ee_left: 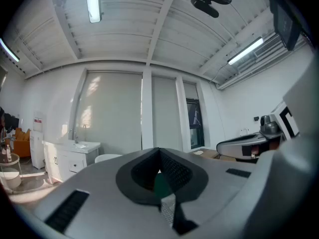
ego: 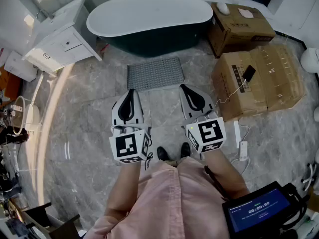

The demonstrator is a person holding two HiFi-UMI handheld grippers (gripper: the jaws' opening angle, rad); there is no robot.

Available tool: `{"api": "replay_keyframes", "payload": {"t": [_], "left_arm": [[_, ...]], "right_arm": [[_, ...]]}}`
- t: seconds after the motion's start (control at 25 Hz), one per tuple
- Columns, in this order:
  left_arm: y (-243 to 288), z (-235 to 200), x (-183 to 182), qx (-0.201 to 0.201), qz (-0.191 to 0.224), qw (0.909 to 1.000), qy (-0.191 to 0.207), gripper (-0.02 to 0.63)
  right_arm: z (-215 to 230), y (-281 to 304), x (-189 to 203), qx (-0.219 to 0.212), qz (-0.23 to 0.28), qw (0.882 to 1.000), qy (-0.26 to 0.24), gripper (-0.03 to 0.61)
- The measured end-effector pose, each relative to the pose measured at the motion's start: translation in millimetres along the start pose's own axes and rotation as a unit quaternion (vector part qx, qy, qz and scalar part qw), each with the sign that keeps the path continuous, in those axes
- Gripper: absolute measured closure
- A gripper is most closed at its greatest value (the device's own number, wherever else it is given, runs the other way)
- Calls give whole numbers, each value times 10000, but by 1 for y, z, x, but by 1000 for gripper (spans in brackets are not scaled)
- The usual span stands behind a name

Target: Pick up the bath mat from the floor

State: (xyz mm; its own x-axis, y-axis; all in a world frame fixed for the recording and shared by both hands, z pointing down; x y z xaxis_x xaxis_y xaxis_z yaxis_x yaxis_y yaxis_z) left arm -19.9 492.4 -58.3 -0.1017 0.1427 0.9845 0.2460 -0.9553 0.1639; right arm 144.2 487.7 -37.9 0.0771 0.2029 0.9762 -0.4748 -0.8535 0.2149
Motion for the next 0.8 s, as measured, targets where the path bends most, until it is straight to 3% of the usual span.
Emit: {"api": "replay_keyframes", "payload": {"t": [0.36,0.8], "left_arm": [[-3,13,1,0,-2,10000,45,589],[4,56,-6,-164,-92,9997,180,589]], "right_arm": [[8,-10,3,-10,43,10000,-8,561],[64,-29,13,56,20,9995,313,561]]}}
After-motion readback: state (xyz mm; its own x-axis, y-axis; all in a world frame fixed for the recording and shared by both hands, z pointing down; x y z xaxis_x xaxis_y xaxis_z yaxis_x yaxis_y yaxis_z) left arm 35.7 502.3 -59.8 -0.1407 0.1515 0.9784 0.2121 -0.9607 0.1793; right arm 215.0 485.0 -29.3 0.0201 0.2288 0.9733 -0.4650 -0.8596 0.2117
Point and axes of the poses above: the fingertips, and each gripper's own axes: y forward along the fingers, z to its right, x out of its underside, the point moved 3 cm from there along -y, backward along the fingers, and after that the axes turned 7 degrees about -z, right-handed, at the moved point
